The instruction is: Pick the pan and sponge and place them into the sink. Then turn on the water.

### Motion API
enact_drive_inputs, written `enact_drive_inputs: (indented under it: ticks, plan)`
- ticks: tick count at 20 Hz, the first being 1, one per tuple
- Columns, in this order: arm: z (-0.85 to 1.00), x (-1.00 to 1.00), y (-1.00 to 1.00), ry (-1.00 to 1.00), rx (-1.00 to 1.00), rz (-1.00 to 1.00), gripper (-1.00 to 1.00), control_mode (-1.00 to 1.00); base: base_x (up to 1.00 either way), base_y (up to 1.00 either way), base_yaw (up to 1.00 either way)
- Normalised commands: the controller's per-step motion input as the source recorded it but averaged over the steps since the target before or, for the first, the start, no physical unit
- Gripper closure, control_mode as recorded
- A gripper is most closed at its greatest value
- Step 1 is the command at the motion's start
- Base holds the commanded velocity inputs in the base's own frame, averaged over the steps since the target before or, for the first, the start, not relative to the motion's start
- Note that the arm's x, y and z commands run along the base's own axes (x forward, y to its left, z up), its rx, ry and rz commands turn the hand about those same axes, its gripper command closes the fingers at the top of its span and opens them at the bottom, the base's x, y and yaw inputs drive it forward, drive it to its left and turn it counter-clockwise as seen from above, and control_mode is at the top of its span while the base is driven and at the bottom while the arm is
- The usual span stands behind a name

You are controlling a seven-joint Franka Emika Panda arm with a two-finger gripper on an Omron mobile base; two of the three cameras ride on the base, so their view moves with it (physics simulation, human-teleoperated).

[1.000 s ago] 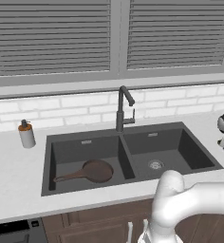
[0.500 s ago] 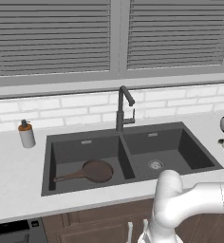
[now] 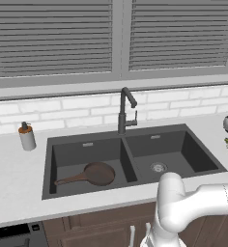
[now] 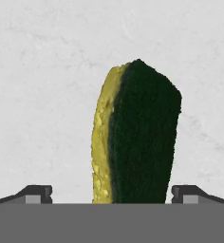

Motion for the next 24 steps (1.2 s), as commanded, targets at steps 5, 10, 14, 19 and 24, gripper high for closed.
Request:
enact_drive_inputs:
  ticks: [5, 10, 14, 19, 24]
  plan:
    - [-0.16, 0.13, 0.0, 0.06, 0.0, 0.0, 1.0, -1.0, 0.0, 0.0, 0.0]
    - [-0.01, 0.04, 0.0, 0.0, 0.0, 0.0, 1.0, -1.0, 0.0, 0.0, 0.0]
    - [0.09, -0.11, 0.07, 0.0, 0.0, 0.0, 1.0, -1.0, 0.0, 0.0, 0.0]
    - [0.28, -0.61, 0.21, 0.0, 0.0, -0.05, 1.0, -1.0, 0.0, 0.0, 0.0]
    - [0.4, -0.93, 0.24, 0.0, 0.0, -0.07, 1.0, -1.0, 0.0, 0.0, 0.0]
